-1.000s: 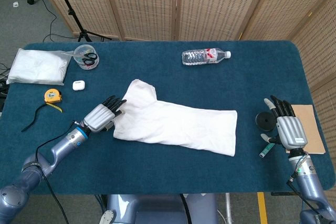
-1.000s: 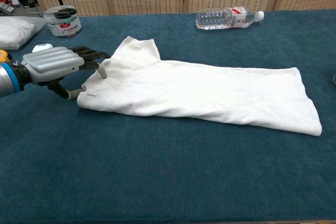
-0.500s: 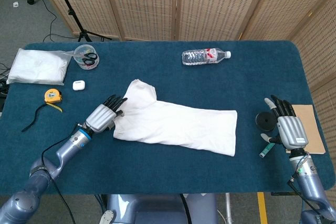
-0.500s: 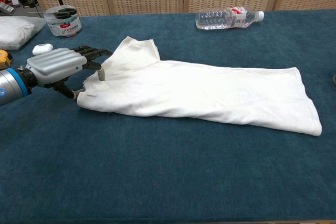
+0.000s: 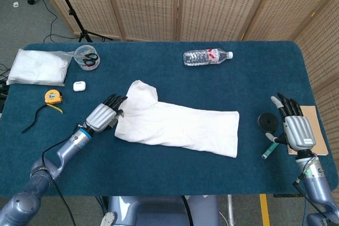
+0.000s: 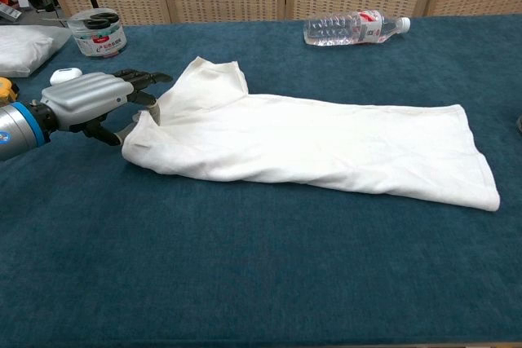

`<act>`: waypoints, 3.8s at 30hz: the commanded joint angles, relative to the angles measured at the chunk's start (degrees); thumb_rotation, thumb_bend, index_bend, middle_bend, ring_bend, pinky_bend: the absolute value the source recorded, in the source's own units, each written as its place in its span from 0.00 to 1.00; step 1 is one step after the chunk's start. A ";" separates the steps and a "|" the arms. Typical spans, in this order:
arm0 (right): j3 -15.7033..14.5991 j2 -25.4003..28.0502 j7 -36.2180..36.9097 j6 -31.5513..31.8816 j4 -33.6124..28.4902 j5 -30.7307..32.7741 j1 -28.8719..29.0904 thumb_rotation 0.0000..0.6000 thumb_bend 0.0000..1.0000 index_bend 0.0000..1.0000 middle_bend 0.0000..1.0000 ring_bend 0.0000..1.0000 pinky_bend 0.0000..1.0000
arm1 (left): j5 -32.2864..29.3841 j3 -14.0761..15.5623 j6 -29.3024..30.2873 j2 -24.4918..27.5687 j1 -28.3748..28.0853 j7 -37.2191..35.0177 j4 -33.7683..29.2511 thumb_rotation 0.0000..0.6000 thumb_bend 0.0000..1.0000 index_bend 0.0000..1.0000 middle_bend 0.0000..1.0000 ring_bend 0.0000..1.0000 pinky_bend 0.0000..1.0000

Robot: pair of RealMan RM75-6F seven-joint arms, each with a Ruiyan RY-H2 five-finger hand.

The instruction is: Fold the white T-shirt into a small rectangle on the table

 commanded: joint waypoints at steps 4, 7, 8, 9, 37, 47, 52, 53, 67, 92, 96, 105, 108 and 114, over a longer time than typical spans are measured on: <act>-0.29 -0.38 -0.46 -0.58 0.18 -0.10 0.25 1.00 0.00 0.00 0.00 0.00 0.00 | -0.44 -0.29 1.16 2.12 0.55 0.67 -1.38 1.00 0.59 0.75 0.00 0.00 0.00; -0.32 -0.58 -0.81 -0.83 0.31 0.07 0.34 1.00 0.00 0.00 0.00 0.00 0.00 | -0.62 -0.37 1.38 3.39 0.80 1.02 -1.92 1.00 0.59 0.75 0.00 0.00 0.00; -0.32 -0.64 -0.89 -0.87 0.33 0.11 0.35 1.00 0.00 0.00 0.00 0.00 0.00 | -0.67 -0.39 1.48 3.67 0.91 1.18 -2.02 1.00 0.59 0.75 0.00 0.00 0.00; -0.32 -0.69 -0.97 -0.91 0.36 0.14 0.37 1.00 0.00 0.00 0.00 0.00 0.00 | -0.73 -0.38 1.48 4.02 1.06 1.11 -2.22 1.00 0.59 0.75 0.00 0.00 0.00; -0.69 -1.07 -2.47 -1.51 0.23 0.27 0.52 1.00 0.00 0.00 0.00 0.00 0.00 | -9.05 -5.61 2.42 18.97 11.46 -0.60 -4.86 1.00 0.60 0.75 0.00 0.00 0.00; -0.93 -1.59 -3.24 -2.02 0.58 0.45 0.65 1.00 0.00 0.00 0.00 0.00 0.00 | -11.18 -7.32 -0.05 19.32 13.25 -2.77 -0.16 1.00 0.60 0.75 0.00 0.00 0.00; -0.94 -1.65 -3.50 -2.02 0.56 0.49 0.65 1.00 0.00 0.00 0.00 0.00 0.00 | -12.88 -8.73 -3.04 19.12 13.75 -4.35 2.38 1.00 0.60 0.76 0.00 0.00 0.00; -0.92 -1.66 -3.55 -1.98 0.56 0.50 0.64 1.00 0.00 0.00 0.00 0.00 0.00 | -13.31 -9.12 -3.52 19.06 13.88 -4.87 2.76 1.00 0.60 0.76 0.00 0.00 0.00; -0.82 -1.11 -3.85 -0.77 -0.71 0.16 0.16 1.00 0.00 0.00 0.00 0.00 0.00 | -4.05 -5.85 25.08 15.89 8.66 2.15 -2.31 1.00 0.61 0.76 0.00 0.00 0.00; -0.31 0.73 -0.86 -0.03 -1.70 -0.19 -0.19 1.00 0.00 0.00 0.00 0.00 0.00 | 4.84 -0.61 17.56 8.67 -1.49 20.79 -15.05 1.00 0.61 0.77 0.00 0.00 0.00; -0.33 0.80 -0.81 -0.06 -1.77 -0.25 -0.17 1.00 0.00 0.00 0.00 0.00 0.00 | 4.97 -0.44 15.28 7.69 -2.26 22.45 -15.14 1.00 0.61 0.77 0.00 0.00 0.00; -0.28 0.85 -0.96 -0.06 -1.81 -0.09 -0.21 1.00 0.00 0.00 0.00 0.00 0.00 | 4.79 -1.24 10.70 3.27 -5.20 25.14 -14.26 1.00 0.60 0.77 0.00 0.00 0.00; -0.31 0.86 -0.97 -0.20 -1.81 -0.02 -0.19 1.00 0.00 0.00 0.00 0.00 0.00 | 4.81 -1.36 10.15 2.49 -5.69 26.21 -14.05 1.00 0.56 0.74 0.00 0.00 0.00; -0.40 0.87 -1.01 -0.28 -1.89 -0.13 -0.16 1.00 0.00 0.00 0.00 0.00 0.00 | 2.57 -2.78 7.70 2.50 -5.63 25.57 -16.84 1.00 0.33 0.00 0.00 0.00 0.00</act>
